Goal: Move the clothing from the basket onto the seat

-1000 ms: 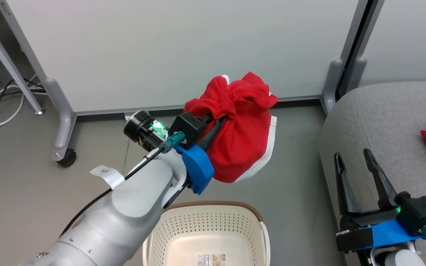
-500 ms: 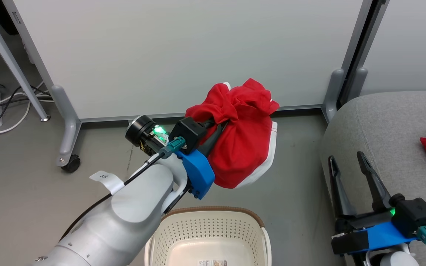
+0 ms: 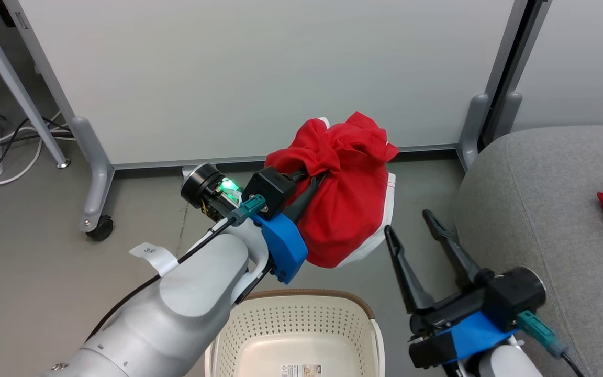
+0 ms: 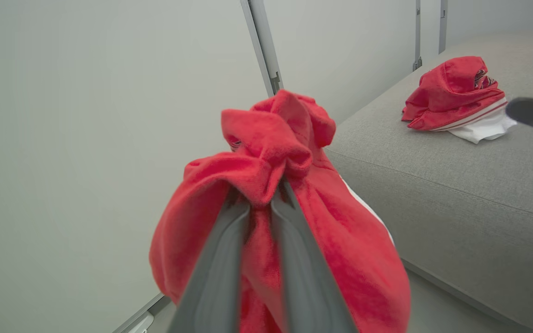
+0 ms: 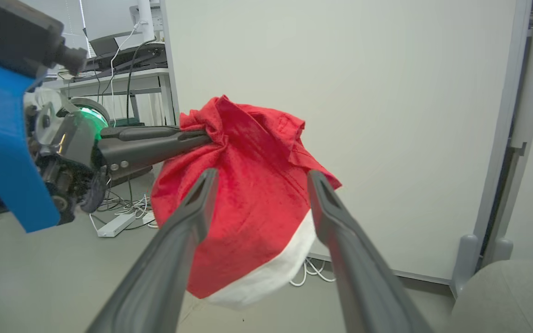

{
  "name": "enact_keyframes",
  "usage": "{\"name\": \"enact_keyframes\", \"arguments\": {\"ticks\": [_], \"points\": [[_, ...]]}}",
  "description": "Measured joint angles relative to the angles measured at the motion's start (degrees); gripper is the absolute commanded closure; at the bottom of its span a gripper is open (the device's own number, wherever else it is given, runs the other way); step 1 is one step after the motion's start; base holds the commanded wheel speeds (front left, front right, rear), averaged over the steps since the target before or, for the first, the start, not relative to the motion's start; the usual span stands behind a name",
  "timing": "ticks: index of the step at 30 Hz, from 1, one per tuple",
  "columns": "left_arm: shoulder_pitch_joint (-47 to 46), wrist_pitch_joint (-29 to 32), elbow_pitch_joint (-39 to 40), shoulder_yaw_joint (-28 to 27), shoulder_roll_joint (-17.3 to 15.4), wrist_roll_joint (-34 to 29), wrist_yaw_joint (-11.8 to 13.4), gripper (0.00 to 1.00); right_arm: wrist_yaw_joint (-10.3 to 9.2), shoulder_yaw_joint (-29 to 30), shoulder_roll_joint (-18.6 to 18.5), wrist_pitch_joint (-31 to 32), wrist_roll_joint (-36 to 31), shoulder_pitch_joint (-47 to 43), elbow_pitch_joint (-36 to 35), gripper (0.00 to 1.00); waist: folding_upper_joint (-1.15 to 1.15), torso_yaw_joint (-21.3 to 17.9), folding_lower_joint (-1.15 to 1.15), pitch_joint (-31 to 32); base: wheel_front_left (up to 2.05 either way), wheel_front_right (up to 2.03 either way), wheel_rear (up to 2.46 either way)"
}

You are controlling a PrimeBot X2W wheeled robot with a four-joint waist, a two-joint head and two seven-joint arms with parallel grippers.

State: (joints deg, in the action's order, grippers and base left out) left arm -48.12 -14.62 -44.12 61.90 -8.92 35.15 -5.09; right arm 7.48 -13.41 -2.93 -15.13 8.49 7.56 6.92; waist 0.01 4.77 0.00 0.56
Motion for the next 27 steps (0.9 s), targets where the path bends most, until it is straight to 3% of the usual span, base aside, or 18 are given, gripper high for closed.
{"name": "enact_keyframes", "arguments": {"ticks": [11,27], "points": [[-0.5,0.2,0.5,0.4,0.4,0.1,0.1,1.00,0.00,-9.9,-1.0,0.0,-2.9,7.1,7.3,0.00,0.00,0.5,0.00,-1.3,0.00,0.00,0.00],[-2.9,0.1,1.4,1.3,2.2,-0.1,0.5,1.00,0.01,-12.0,-0.3,0.0,-12.7,17.6,20.7,0.00,0.00,1.9,0.00,-4.8,0.00,0.00,0.00]]}}
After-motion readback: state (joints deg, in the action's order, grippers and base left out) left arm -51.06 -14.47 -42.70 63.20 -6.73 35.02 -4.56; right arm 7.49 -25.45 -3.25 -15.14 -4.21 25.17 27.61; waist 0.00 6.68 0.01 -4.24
